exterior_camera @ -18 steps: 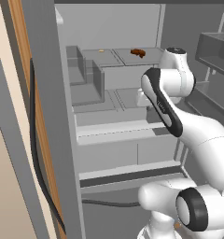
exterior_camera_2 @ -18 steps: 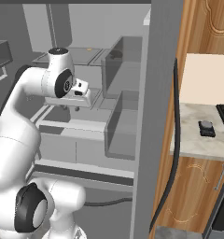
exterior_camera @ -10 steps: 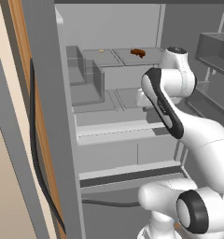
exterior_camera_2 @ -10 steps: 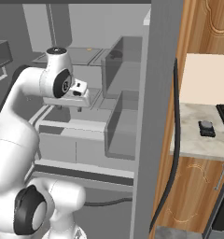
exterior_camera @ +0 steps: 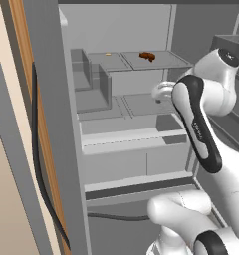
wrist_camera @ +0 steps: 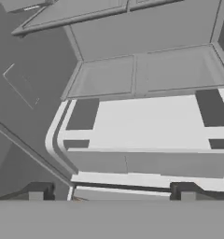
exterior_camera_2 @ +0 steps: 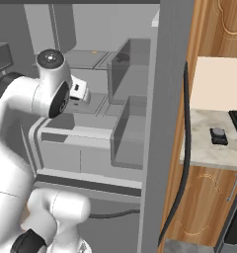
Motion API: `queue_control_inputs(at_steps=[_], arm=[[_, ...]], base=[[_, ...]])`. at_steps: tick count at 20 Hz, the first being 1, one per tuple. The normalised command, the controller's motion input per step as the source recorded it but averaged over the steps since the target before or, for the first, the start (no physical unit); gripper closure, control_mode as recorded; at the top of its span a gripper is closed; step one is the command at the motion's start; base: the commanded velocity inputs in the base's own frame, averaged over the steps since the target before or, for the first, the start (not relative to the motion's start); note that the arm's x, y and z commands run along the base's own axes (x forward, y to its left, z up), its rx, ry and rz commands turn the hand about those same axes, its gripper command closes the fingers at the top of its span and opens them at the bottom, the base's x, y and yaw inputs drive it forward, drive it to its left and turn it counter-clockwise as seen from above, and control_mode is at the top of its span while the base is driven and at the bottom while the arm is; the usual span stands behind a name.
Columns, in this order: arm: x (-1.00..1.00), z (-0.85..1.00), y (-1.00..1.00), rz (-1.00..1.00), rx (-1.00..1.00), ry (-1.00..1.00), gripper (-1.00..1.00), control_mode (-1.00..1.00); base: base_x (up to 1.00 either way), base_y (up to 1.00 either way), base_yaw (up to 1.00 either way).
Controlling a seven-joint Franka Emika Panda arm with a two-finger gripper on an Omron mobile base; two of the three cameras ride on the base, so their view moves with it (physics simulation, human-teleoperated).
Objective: Take the chicken drumstick from the fridge and place it on the digital scale on the counter by the fridge. Wait a few seconds for a reading, then move it to the plate on the dining counter.
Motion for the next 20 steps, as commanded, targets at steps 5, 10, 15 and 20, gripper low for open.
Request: queue_control_inputs(at_steps=[5, 10, 15, 20], arm=[[-0.22, 1.0, 0.0, 0.0, -0.06, -0.23, -1.0, -1.0], [0.0, 0.9, 0.01, 0.0, -0.24, -0.02, -1.0, -1.0], [0.15, 0.45, 0.03, -0.14, -0.21, 0.0, -1.0, -1.0], [0.38, -0.43, -0.03, -0.03, 0.0, -0.15, -1.0, -1.0]], base=[[0.0, 0.0, 0.0], [0.0, 0.0, 0.0], [0.0, 0.0, 0.0], [0.0, 0.0, 0.0]])
